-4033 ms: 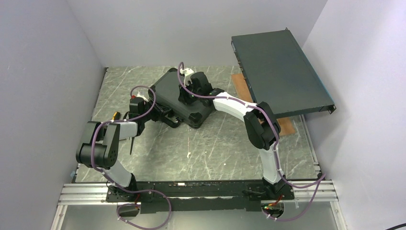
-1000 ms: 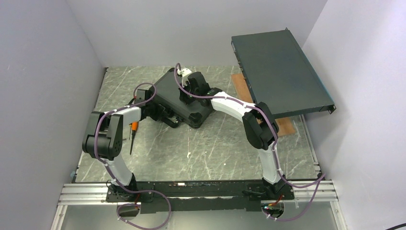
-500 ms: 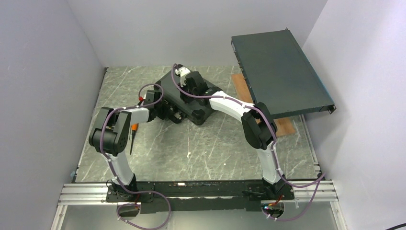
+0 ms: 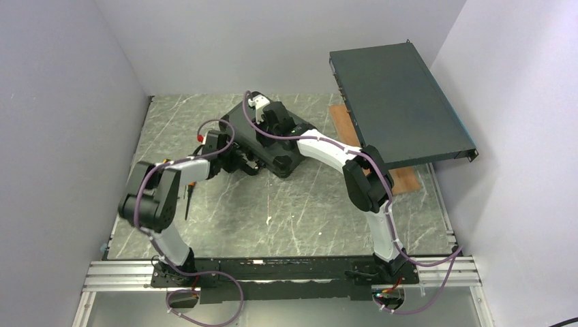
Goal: Pack up texas hold em set
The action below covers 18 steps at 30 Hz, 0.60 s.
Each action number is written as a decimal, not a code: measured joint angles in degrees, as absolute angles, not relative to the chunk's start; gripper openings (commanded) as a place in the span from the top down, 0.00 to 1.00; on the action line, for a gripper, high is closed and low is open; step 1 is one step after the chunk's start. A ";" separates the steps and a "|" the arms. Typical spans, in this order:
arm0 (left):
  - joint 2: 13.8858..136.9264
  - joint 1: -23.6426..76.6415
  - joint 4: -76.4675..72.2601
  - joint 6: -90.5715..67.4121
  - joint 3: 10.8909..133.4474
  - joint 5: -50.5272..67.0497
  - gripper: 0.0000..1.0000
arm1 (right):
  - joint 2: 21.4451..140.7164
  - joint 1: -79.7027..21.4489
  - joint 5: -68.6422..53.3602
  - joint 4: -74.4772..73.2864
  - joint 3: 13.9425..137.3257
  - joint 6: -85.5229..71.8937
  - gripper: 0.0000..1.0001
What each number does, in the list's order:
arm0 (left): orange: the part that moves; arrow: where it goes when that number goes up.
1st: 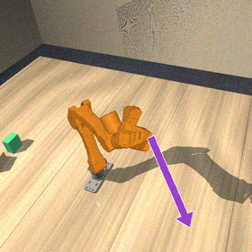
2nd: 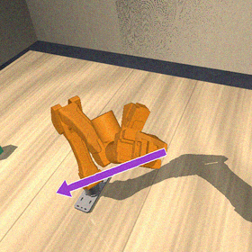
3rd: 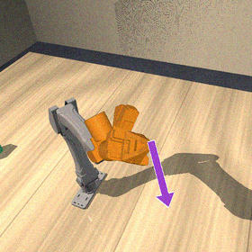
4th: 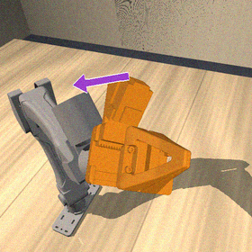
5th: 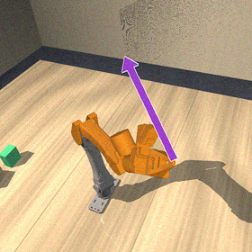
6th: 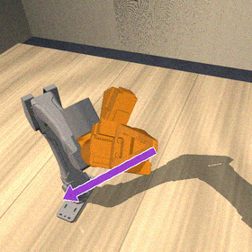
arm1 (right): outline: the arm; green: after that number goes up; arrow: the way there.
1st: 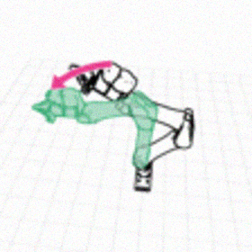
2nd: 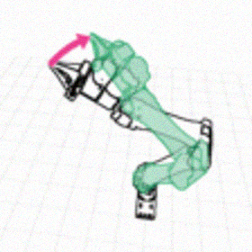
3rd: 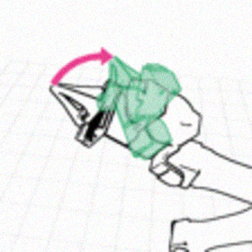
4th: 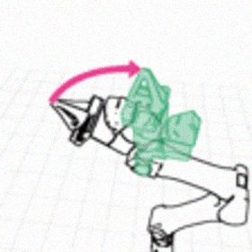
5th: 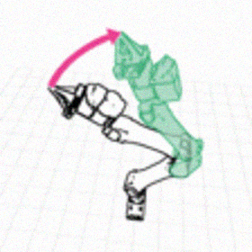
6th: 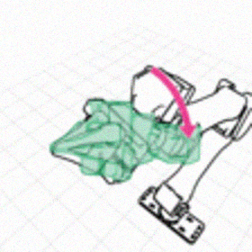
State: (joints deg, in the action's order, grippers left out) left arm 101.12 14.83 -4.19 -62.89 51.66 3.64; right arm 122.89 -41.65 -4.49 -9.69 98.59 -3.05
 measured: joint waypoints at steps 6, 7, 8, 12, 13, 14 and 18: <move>82.28 14.90 1.39 -52.77 44.62 3.18 0.56 | 120.77 -41.82 -2.90 -8.64 95.81 -4.03 0.80; 78.13 14.79 2.96 -50.41 44.62 3.38 0.50 | 120.01 -41.85 -2.50 -9.28 95.29 -4.32 0.78; 74.30 14.74 4.54 -48.29 44.80 3.57 0.44 | 119.24 -41.91 -2.02 -10.33 94.85 -4.67 0.75; 58.24 14.76 10.96 -40.29 47.05 4.73 0.26 | 115.90 -42.11 -0.23 -16.43 93.38 -6.55 0.56; 54.52 14.76 12.32 -38.54 47.97 4.99 0.22 | 114.76 -42.11 0.12 -18.04 92.77 -6.92 0.51; 51.07 14.76 13.65 -36.99 48.95 5.34 0.19 | 113.16 -42.11 0.49 -20.12 92.03 -7.57 0.47; 41.63 14.76 19.42 -31.77 54.50 6.87 0.11 | 105.34 -42.11 1.37 -26.55 91.26 -9.17 0.32</move>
State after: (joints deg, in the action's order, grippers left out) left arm 41.63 14.76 19.42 -31.77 54.50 6.87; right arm 105.34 -42.11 1.37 -26.55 91.26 -9.17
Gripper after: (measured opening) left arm 0.848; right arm 0.585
